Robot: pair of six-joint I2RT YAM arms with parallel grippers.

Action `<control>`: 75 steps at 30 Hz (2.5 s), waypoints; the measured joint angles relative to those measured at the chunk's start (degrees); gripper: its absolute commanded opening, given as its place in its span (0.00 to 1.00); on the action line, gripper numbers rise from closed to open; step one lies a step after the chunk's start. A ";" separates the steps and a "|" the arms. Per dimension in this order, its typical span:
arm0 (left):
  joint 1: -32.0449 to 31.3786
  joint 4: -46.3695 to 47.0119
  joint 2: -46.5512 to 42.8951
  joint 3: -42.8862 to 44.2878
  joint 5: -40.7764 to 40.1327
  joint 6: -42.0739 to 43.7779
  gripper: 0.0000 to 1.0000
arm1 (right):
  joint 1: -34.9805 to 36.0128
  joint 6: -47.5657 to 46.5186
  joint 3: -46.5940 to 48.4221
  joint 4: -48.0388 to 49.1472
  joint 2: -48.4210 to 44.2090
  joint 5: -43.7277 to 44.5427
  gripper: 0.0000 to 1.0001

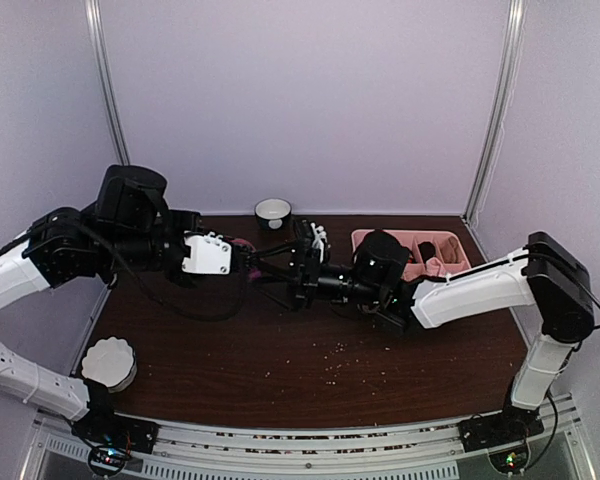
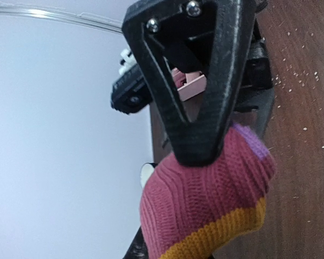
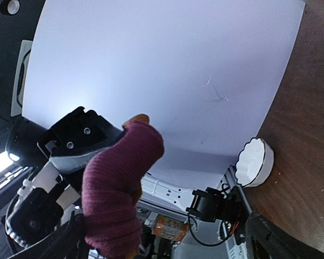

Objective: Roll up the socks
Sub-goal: Pass from the right arm to the left, then pass from the left arm to the right

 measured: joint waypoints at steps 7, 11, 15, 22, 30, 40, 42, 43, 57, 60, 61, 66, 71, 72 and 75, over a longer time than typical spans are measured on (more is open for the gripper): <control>12.37 -14.84 10.10 16.33 16.09 -19.78 0.00 | -0.59 -24.59 0.11 -28.22 -15.76 11.72 1.00; 22.21 -20.85 17.68 24.44 32.61 -30.01 0.00 | 0.17 -35.47 -0.87 -35.67 -22.77 21.31 1.00; 24.70 -25.22 22.34 25.03 47.04 -36.04 0.00 | -1.36 -34.69 -10.49 -22.10 -25.90 20.83 1.00; 24.44 -28.92 23.45 24.90 61.75 -39.47 0.00 | -1.79 -38.66 -7.80 -20.61 -16.96 12.41 1.00; 24.46 -32.52 24.90 24.65 67.21 -39.17 0.00 | 3.08 -48.78 1.86 -27.65 -19.12 12.22 0.90; 24.46 -33.33 25.11 23.82 68.30 -38.71 0.00 | 4.59 -54.14 9.53 -36.96 -15.39 14.27 0.71; 24.50 -34.21 25.14 23.82 68.70 -38.16 0.00 | 4.81 -54.84 11.67 -39.52 -14.14 15.54 0.71; 24.50 -34.62 25.14 23.82 68.96 -37.81 0.00 | 4.92 -55.15 12.44 -40.22 -13.66 16.09 0.70; 24.61 -38.27 25.44 24.04 68.96 -34.58 0.57 | 5.20 -54.10 14.19 -41.31 -12.07 15.52 0.00; 24.61 -38.77 25.44 24.50 67.82 -33.81 0.90 | 5.20 -54.12 14.19 -41.64 -12.00 15.28 0.00; 24.61 -38.84 25.44 24.70 67.28 -33.44 0.97 | 5.16 -54.12 14.19 -41.90 -12.00 15.28 0.00; 24.92 -39.60 25.46 25.66 59.54 -32.15 0.98 | 3.45 -54.97 13.03 -46.93 -13.16 17.16 0.00; 28.55 -38.29 25.38 23.50 44.15 -32.02 0.98 | -4.42 -56.26 9.33 -61.22 -18.64 25.40 0.00; 29.66 -37.79 25.38 22.47 41.59 -32.06 0.98 | -6.82 -56.30 8.72 -64.61 -20.02 27.74 0.00; 34.40 -35.12 25.09 18.38 35.26 -32.33 0.98 | -13.86 -56.33 6.71 -73.92 -24.33 35.28 0.00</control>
